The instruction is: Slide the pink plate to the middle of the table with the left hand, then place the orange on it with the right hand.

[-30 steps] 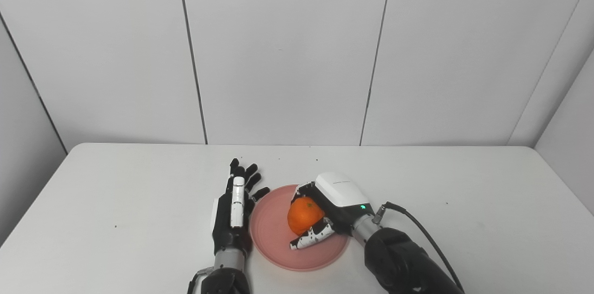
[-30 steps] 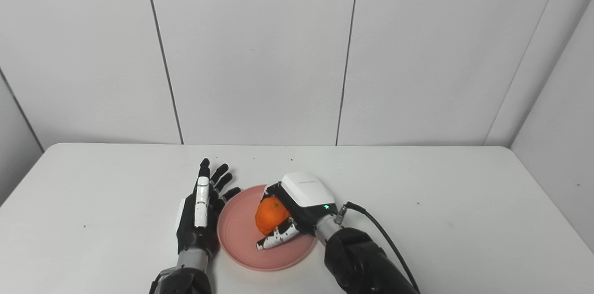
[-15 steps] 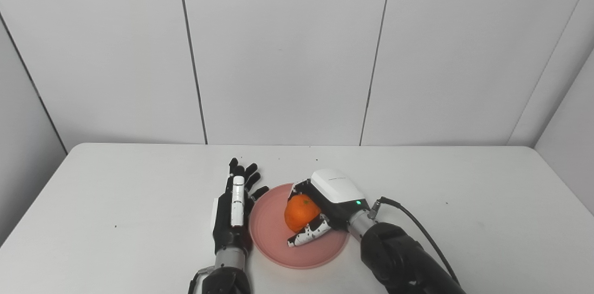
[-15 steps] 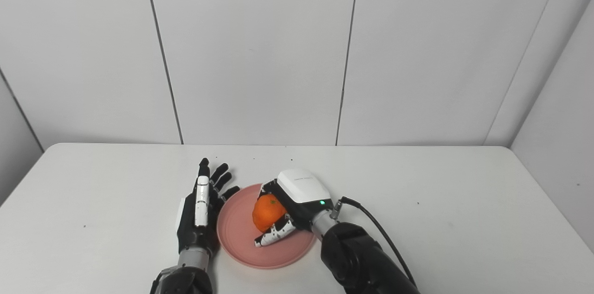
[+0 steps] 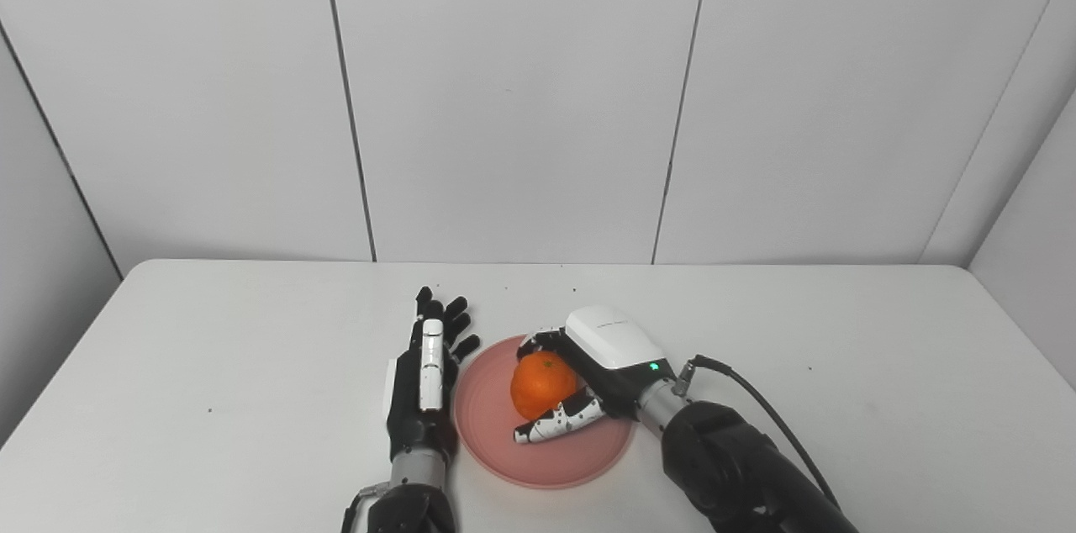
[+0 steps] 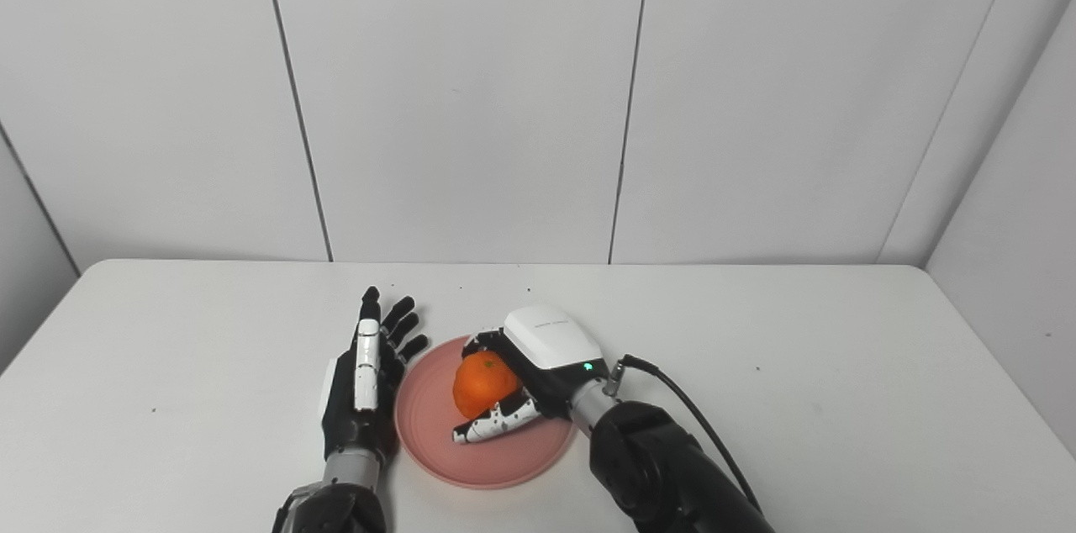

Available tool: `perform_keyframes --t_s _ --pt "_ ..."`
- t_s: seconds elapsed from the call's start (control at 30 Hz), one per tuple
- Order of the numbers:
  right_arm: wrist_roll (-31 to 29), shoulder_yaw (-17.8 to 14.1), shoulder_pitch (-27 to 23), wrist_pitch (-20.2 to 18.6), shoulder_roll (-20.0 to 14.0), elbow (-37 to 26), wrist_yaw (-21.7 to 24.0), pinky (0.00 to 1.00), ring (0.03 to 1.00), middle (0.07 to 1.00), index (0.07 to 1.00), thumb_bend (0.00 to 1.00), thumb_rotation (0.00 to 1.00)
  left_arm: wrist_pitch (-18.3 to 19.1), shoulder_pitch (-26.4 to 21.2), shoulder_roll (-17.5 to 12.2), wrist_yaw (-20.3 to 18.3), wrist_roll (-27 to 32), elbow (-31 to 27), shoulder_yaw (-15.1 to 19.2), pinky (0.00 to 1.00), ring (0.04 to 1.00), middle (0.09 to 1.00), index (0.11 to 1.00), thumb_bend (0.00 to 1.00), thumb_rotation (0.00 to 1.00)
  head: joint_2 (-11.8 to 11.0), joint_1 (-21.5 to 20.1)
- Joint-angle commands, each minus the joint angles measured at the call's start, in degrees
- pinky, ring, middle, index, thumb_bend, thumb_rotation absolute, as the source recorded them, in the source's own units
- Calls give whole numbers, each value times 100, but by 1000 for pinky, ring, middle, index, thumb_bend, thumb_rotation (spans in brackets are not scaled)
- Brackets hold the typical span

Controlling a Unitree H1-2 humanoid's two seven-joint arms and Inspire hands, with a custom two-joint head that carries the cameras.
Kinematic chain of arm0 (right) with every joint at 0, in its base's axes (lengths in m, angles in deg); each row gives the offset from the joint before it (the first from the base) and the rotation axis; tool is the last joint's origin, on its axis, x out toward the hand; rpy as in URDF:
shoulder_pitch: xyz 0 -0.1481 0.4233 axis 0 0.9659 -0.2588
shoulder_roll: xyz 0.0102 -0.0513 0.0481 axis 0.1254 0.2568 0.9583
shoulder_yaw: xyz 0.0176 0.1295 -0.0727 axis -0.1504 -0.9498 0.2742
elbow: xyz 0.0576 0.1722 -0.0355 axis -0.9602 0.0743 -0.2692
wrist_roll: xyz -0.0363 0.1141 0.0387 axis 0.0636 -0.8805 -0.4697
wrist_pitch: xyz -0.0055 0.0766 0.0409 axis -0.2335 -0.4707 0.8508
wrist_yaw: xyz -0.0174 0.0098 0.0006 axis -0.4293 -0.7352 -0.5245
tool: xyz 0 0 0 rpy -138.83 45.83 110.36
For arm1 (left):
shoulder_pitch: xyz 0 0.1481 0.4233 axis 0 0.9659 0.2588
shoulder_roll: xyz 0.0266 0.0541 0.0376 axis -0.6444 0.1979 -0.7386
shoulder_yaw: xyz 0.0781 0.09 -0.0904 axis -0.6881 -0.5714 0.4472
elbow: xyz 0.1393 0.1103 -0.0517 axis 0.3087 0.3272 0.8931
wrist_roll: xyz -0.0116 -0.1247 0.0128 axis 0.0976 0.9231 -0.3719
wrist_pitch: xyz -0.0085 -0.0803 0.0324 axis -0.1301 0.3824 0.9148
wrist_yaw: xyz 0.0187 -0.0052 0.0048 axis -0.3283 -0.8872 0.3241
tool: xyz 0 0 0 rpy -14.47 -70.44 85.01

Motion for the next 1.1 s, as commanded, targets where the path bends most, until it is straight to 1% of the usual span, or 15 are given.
perform_keyframes --t_s 0.0,0.17,0.3,0.4,0.47,0.57,0.6,0.7,0.73,0.77,0.87,0.93,0.97,1.0,1.07 --pt "-104 -104 -192 356 -61 -177 -121 638 703 733 711 869 781 -47 -98 115 20 -15 -1 -36 813 895 885 1000 576 920 7 7" --pt "-190 -178 -210 663 -145 -215 -207 646 719 745 725 895 854 -60 -100 124 -8 31 9 -28 824 889 892 1000 583 912 16 35" --pt "-198 -232 -216 718 -165 -326 -166 632 715 748 736 899 888 -62 -94 108 -34 29 14 -48 857 898 906 1000 564 921 2 39" --pt "-192 -267 -225 718 -175 -469 -152 633 714 747 738 897 886 -57 -86 90 -31 -17 -8 -75 873 900 904 1000 575 923 6 37" --pt "-205 -307 -221 708 -167 -572 -162 620 702 739 736 897 881 -42 -84 81 -16 -40 -24 -83 863 893 897 1000 585 920 0 38" --pt "-243 -421 -200 708 -132 -766 -260 608 699 737 735 879 878 -5 -70 96 -27 39 -96 -53 752 900 887 1000 585 901 25 63" --pt "-246 -449 -193 700 -123 -805 -275 610 704 742 738 876 884 -1 -68 101 -34 65 -114 -45 745 904 888 1000 579 897 25 63" --pt "-478 -701 -102 918 -11 -756 -657 602 713 760 738 843 879 -58 -80 24 32 -132 -182 -100 742 911 899 1000 616 929 37 85" --pt "-559 -783 -75 998 32 -700 -784 602 716 763 741 827 890 -73 -88 4 55 -190 -201 -107 743 901 896 967 664 937 36 95" --pt "-727 -910 -31 1038 108 -618 -881 602 717 764 742 822 894 -110 -113 -28 95 -269 -210 -107 743 898 894 955 681 939 38 102" --pt "-1176 -1212 76 1126 304 -426 -1029 638 751 792 772 823 934 -205 -179 -101 161 -427 -210 -92 724 884 881 904 717 937 28 117" --pt "-1598 -1458 165 1112 482 -263 -1115 662 765 810 787 857 970 -265 -230 -171 224 -561 -225 -81 726 883 873 876 747 914 34 119" --pt "-1780 -1571 203 1103 558 -192 -1141 721 811 832 801 865 990 -304 -244 -210 280 -674 -233 -92 723 872 872 863 749 917 34 119" --pt "-1978 -1686 234 1127 635 -107 -1163 732 819 836 803 865 992 -343 -250 -249 328 -782 -244 -110 723 870 872 861 749 918 28 109" --pt "-2575 -2016 292 1285 858 178 -1233 781 841 854 811 831 999 -452 -254 -346 338 -930 -278 -152 806 875 887 858 739 930 25 104"
